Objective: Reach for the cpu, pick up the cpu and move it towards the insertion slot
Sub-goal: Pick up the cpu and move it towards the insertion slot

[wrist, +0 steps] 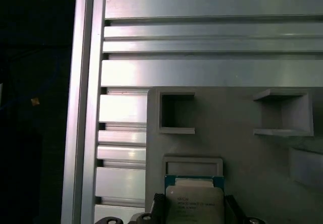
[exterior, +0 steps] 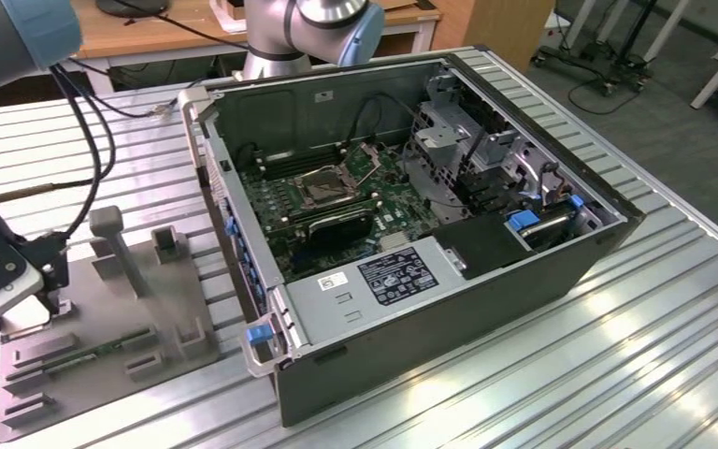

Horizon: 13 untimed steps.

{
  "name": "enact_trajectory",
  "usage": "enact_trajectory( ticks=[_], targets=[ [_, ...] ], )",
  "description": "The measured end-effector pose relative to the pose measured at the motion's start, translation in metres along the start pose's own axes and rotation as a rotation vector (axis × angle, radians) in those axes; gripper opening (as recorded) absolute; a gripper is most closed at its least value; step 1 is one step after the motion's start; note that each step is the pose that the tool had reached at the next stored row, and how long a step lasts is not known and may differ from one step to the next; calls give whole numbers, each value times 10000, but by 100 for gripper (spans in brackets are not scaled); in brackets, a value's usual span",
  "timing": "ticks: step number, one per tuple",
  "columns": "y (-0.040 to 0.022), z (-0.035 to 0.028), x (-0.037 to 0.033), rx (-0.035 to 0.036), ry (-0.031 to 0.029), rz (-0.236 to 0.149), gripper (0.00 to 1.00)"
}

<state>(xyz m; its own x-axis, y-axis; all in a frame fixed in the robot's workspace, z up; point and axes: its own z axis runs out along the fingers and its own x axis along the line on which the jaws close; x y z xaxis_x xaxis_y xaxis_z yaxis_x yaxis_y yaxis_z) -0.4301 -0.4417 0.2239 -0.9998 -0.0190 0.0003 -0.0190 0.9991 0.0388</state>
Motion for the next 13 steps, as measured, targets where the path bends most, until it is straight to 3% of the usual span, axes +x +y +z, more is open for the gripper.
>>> enact_trajectory(
  ticks=[8, 13],
  targets=[
    [8, -199, 0, -15, 1, -1, 54],
    [9, -235, 0, -27, -3, 0, 54]
  ],
)
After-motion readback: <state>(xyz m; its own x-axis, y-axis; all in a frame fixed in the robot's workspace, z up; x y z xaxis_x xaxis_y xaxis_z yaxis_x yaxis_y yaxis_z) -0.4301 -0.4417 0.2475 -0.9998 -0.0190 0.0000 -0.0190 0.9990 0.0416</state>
